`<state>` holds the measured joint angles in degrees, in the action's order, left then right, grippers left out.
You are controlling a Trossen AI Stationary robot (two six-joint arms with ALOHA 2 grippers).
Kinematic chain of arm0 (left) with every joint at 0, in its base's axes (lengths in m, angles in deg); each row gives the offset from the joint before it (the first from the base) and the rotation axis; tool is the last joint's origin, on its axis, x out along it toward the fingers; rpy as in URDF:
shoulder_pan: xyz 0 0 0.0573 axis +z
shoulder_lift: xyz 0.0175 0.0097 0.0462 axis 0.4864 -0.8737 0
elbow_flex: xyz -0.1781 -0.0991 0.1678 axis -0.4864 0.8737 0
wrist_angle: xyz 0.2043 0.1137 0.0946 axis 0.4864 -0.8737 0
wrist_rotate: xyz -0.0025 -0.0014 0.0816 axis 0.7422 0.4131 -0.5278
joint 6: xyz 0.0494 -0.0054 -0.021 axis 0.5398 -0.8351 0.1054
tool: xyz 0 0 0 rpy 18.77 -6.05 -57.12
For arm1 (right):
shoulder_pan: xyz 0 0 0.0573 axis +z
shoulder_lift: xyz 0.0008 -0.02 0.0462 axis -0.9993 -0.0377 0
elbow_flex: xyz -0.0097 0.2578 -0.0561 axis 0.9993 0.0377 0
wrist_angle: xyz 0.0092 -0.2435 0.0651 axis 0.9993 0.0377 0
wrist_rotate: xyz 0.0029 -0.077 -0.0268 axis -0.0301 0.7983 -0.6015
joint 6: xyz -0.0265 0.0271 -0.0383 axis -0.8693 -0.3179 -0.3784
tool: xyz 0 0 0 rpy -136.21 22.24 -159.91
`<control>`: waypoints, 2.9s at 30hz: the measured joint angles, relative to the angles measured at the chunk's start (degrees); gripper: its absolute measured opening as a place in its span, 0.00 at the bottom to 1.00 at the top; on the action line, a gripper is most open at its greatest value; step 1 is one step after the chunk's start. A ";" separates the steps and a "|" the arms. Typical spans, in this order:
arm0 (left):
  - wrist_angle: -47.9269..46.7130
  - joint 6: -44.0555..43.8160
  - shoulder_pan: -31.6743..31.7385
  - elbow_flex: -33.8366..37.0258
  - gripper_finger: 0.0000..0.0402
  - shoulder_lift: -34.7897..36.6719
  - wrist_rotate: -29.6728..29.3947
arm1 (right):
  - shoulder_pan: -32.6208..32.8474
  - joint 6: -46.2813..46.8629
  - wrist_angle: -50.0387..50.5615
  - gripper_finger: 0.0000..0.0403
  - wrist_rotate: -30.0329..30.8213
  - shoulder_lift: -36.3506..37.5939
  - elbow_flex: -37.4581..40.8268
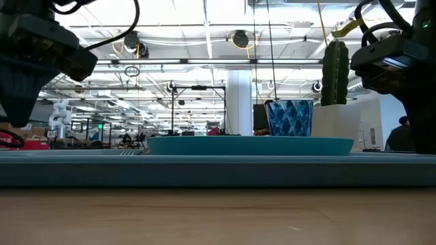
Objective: Pick and place plate/cup/fork/spoon on tray
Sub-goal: Adjust the blue tray
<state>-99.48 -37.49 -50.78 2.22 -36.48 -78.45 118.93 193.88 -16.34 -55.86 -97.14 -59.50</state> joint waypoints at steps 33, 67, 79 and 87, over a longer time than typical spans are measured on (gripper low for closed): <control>5.20 1.66 0.33 5.00 0.02 -0.17 -3.60 | -1.03 0.19 0.09 0.00 1.60 0.00 0.13; 14.97 3.70 5.86 11.98 0.02 -0.26 -2.31 | -0.98 0.17 -0.15 0.00 1.07 0.00 0.13; 15.53 4.98 7.90 11.99 0.02 -0.26 -1.88 | -2.40 0.09 -0.57 0.00 1.31 -0.13 2.05; 16.68 4.22 7.83 11.99 0.03 -0.26 -1.20 | -2.47 0.15 -1.42 0.00 0.02 -0.07 2.67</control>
<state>-82.81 -33.27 -42.95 14.21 -36.74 -79.65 116.47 194.03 -17.76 -55.83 -97.20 -56.83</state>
